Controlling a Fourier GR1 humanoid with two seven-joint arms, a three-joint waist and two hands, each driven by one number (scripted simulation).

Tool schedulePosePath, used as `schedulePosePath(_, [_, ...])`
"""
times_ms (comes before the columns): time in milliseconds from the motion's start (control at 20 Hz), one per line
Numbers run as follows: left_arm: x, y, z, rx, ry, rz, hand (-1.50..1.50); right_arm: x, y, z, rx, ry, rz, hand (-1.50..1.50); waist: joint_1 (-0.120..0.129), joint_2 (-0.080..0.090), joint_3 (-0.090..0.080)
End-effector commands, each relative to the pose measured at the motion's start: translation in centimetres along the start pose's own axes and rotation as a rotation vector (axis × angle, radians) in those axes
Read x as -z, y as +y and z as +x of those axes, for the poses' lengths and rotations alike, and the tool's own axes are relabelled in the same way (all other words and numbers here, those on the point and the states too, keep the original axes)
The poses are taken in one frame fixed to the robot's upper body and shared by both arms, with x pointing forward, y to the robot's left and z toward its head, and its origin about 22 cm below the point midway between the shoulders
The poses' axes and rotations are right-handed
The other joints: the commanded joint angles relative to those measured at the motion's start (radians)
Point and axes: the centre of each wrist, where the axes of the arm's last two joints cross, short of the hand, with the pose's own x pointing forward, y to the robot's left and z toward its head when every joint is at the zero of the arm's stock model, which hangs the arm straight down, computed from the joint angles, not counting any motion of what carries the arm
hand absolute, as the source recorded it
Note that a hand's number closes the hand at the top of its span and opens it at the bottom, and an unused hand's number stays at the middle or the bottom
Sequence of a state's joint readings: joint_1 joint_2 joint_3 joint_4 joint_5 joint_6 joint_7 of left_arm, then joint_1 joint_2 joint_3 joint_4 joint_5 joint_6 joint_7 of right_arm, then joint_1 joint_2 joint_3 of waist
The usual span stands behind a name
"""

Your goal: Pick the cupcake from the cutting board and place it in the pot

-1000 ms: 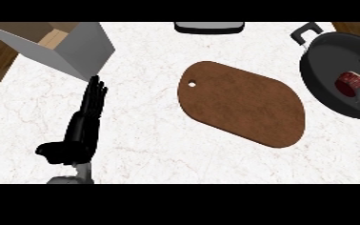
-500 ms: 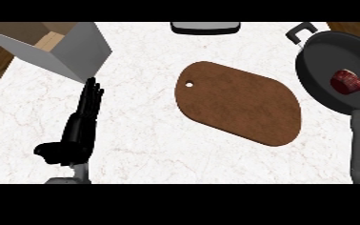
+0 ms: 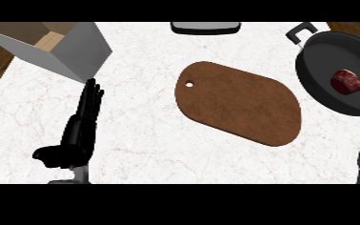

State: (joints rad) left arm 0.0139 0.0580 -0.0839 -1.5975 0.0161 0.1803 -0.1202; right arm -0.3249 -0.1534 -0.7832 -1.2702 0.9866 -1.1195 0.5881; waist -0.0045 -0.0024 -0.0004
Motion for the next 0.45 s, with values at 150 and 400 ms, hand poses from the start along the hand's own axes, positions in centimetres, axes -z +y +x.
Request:
schedulePosePath(150, [0.7,0.7,-0.1,-0.003,-0.011,-0.003,0.0,1.8,-3.7,-1.5,0.057,-0.001,-0.123,-1.5,0.002,0.002,0.0])
schedulePosePath(400, [1.0,0.6,0.3,0.004,0.004,-0.003,0.0,1.5,-8.0,-3.6,0.051,-0.001,-0.174,-1.5,-0.001,0.001,0.0])
